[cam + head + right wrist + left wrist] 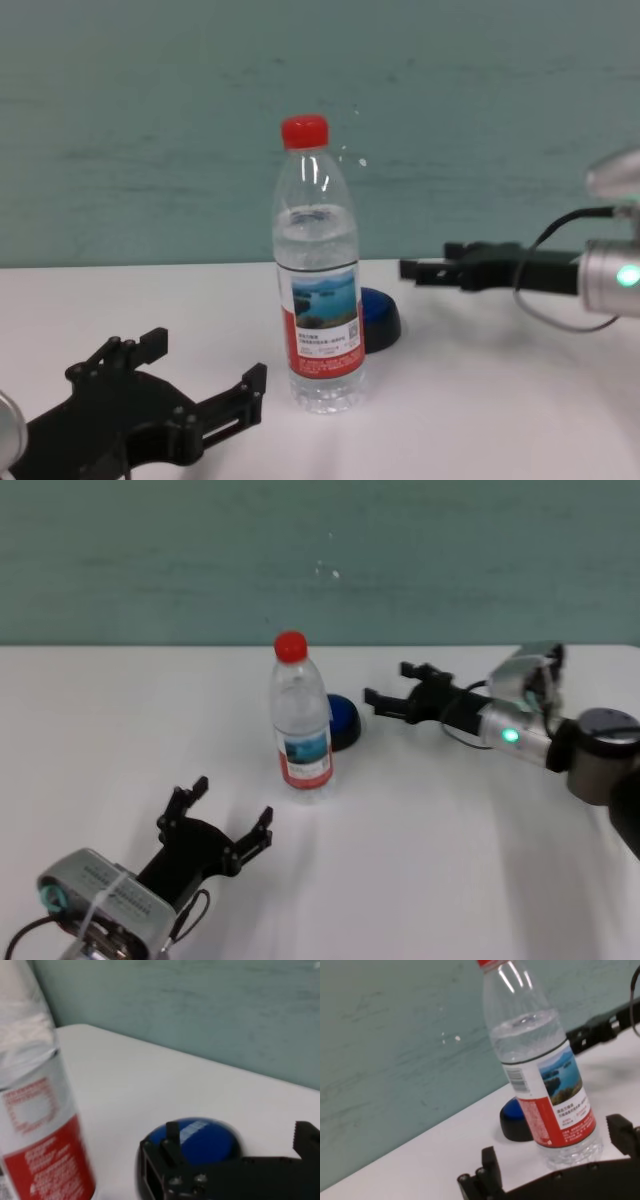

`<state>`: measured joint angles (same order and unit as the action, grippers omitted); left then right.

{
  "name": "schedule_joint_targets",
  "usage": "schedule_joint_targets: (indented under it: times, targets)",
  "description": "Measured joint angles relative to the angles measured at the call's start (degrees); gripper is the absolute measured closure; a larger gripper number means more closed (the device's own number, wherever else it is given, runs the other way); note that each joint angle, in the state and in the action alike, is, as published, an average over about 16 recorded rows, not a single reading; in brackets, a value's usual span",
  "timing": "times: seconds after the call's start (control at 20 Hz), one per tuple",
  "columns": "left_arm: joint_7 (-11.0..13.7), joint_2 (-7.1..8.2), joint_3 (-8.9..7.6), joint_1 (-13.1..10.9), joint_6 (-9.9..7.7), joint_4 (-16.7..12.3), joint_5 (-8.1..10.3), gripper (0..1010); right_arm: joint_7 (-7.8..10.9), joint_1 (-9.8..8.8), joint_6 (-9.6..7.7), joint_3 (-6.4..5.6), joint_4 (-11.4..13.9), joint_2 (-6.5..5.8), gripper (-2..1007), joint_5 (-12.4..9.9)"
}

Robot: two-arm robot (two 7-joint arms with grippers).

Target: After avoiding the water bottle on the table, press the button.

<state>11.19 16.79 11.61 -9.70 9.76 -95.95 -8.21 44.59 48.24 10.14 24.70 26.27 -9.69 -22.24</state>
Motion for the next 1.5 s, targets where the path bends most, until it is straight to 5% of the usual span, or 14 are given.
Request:
schedule_joint_targets:
  times: [0.3,0.6,1.2,1.5]
  targets:
    - [0.0,0.0,0.0,0.0,0.0,0.0,0.0,10,-3.97,-7.17,-4.46,-1.03,16.4,-5.16,1,-1.5]
    - [0.0,0.0,0.0,0.0,-0.01,0.0,0.0,10,-7.04,-12.91,-6.83,-2.74,28.1,-9.33,1,-2.5]
    - [0.0,0.0,0.0,0.0,-0.01,0.0,0.0,10,-13.38,-27.02,-9.29,-6.86,46.9,-17.01,1,-5.7]
    - [0.0,0.0,0.0,0.0,-0.01,0.0,0.0,10,-16.94,-35.55,-8.44,-9.5,53.6,-18.69,1,-6.9]
